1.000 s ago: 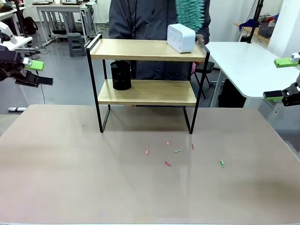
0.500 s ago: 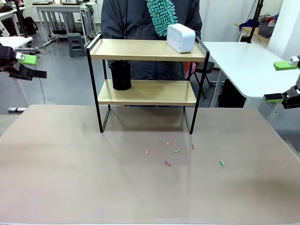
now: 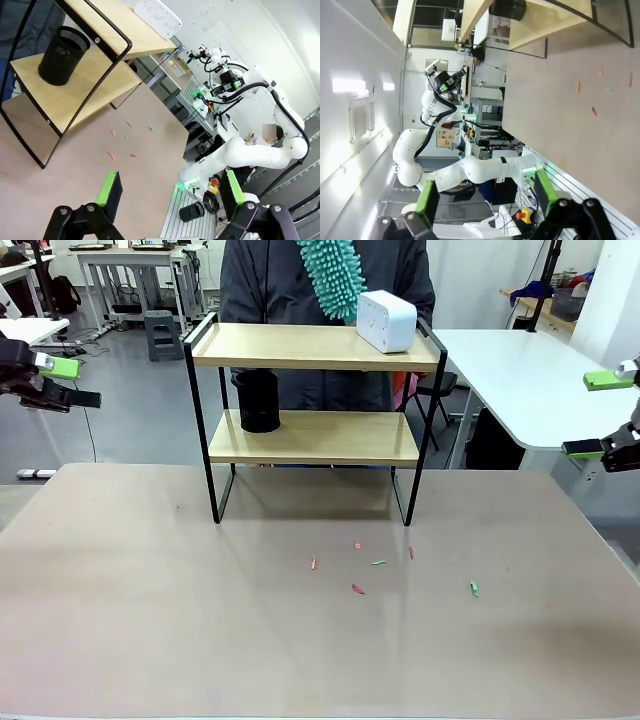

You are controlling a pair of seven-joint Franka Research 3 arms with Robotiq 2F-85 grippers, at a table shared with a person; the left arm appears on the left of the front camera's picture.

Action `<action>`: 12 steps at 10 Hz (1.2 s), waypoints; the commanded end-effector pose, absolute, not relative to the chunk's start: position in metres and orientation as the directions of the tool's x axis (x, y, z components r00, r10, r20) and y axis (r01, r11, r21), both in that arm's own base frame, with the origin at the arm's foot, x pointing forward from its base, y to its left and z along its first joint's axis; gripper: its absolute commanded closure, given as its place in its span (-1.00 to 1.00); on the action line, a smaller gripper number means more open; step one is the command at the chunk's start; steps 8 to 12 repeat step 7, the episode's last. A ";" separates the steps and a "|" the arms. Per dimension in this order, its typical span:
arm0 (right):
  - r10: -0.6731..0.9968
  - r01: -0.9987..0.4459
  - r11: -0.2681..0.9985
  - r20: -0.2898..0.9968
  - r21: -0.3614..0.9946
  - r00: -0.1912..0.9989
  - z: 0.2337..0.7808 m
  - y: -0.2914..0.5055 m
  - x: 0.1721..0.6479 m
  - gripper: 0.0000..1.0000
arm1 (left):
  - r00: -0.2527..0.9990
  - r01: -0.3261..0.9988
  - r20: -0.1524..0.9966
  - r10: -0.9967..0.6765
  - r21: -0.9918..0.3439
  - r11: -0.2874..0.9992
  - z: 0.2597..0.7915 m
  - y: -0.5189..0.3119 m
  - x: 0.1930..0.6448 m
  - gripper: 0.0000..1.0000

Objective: Clean the shelf.
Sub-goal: Hand the Duster back to the human.

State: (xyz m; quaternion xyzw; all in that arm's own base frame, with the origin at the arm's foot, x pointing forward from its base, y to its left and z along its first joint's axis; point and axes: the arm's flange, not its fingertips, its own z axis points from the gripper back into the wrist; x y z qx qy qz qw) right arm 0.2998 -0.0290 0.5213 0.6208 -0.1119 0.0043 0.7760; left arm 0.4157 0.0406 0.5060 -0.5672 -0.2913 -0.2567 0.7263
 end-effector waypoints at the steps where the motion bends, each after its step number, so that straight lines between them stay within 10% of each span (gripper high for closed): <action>1: -0.126 -0.160 0.232 0.193 0.959 0.973 0.522 -0.030 0.300 -1.00 | 0.685 0.717 0.728 -0.040 -0.663 0.213 0.506 0.041 0.415 -1.00; 12: -0.126 -0.160 0.232 0.193 0.959 0.973 0.522 -0.030 0.300 -1.00 | 0.685 0.717 0.728 -0.040 -0.663 0.213 0.506 0.041 0.415 -1.00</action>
